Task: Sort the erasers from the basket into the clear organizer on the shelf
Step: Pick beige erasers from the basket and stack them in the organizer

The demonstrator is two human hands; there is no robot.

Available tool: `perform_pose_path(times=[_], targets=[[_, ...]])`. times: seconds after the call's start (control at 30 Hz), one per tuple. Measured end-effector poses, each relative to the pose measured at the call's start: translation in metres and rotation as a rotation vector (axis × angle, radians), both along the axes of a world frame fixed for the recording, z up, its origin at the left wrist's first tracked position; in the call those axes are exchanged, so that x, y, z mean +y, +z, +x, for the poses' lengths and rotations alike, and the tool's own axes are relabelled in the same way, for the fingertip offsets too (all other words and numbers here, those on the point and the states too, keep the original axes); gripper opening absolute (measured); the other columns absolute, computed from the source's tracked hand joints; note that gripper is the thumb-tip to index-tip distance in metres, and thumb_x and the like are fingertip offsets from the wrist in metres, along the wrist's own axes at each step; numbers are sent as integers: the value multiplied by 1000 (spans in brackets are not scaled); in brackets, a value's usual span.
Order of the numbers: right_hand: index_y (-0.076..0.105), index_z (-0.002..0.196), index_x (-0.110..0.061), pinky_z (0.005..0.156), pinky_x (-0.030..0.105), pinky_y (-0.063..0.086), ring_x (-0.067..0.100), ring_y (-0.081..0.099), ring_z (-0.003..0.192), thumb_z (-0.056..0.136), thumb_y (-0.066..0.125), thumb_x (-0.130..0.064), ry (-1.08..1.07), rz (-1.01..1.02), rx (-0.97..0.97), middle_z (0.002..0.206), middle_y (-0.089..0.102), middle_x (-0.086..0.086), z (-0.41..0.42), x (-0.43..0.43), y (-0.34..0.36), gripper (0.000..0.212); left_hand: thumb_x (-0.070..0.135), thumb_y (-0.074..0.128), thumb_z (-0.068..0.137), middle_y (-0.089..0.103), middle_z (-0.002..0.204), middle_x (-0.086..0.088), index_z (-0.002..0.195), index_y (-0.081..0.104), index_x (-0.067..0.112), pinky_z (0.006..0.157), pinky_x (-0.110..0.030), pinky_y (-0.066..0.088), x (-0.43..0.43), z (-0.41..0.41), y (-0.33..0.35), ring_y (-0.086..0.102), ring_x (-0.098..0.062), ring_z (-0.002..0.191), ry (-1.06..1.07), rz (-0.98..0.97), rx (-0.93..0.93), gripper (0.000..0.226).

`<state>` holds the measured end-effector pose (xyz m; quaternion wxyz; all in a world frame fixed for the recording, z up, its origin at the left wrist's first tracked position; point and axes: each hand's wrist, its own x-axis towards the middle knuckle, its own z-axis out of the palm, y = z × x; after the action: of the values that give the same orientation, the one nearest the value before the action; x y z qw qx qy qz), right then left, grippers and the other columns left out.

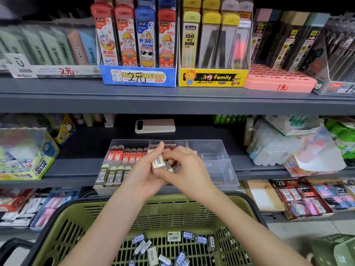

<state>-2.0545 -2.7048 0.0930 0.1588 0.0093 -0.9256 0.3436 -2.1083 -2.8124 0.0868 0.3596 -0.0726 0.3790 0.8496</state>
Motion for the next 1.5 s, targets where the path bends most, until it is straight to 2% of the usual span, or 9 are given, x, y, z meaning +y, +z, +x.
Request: perform_pose_path(times=[0.13, 0.3, 0.53, 0.63, 0.73, 0.83, 0.93, 1.2, 1.5], targets=[[65, 102, -25, 70, 22, 39, 4, 43, 80, 75, 73, -40, -1, -206, -43, 84, 50, -13, 6, -7, -8, 32, 25, 69, 70, 70, 73, -11, 73, 71, 2, 65, -36, 60, 1, 3, -2, 69, -21, 63, -30, 5, -4, 23], [50, 122, -34, 62, 24, 39, 6, 39, 66, 80, 71, -30, 129, -393, -211, 77, 42, -11, 8, 0, -3, 47, 28, 73, 68, 66, 71, -6, 76, 75, 10, 85, -44, 50, -4, 5, -5, 66, -20, 67, -162, -87, 2, 20], [55, 101, -16, 62, 23, 46, 4, 51, 65, 69, 80, -3, 122, -629, -215, 84, 61, -3, 11, 9, 6, 42, 64, 61, 67, 70, 99, -18, 89, 76, 1, 85, -44, 54, -6, -4, 2, 70, -29, 88, -225, -89, -85, 69], [52, 93, -10, 64, 22, 52, 11, 62, 73, 70, 75, 6, 94, -865, -158, 83, 70, 5, 15, 17, 6, 37, 44, 62, 83, 68, 99, -23, 106, 65, -5, 68, -45, 57, -7, -4, 5, 69, -35, 81, -148, -6, -169, 54], [54, 84, -11, 57, 16, 48, 9, 65, 65, 74, 71, 5, 0, -1014, -91, 75, 72, 3, 11, 40, 7, 26, 8, 61, 76, 66, 89, -22, 105, 58, -5, 73, -46, 57, -10, -4, 5, 66, -34, 80, -79, 3, -173, 33], [55, 87, -12, 58, 17, 48, 7, 64, 61, 78, 70, 1, -222, -907, -8, 74, 71, 1, -3, 73, 0, 22, -5, 57, 69, 63, 87, -22, 92, 67, -15, 71, -48, 58, -14, -7, 2, 61, -33, 85, -35, -38, -164, 27], [51, 103, -6, 75, 28, 51, 19, 64, 85, 84, 64, -4, -382, -583, -52, 93, 67, 8, -28, 98, -14, 23, -6, 59, 67, 65, 84, -22, 91, 66, -13, 64, -47, 59, -17, -9, -1, 63, -30, 78, -4, -128, -123, 26], [70, 99, -19, 74, 29, 43, 23, 57, 100, 79, 67, -15, -385, 197, -85, 100, 65, 6, -56, 100, -34, 20, 6, 70, 64, 71, 75, -19, 91, 63, -4, 54, -34, 57, -21, -9, -7, 71, -26, 64, -87, -307, 108, 30], [54, 121, -8, 89, 31, 43, 29, 57, 108, 93, 47, -14, -196, 145, -393, 121, 61, 13, -66, 92, -39, 29, 13, 72, 64, 74, 82, -14, 88, 66, 4, 44, -20, 50, -21, -8, -8, 73, -23, 73, -28, -325, 154, 27]])
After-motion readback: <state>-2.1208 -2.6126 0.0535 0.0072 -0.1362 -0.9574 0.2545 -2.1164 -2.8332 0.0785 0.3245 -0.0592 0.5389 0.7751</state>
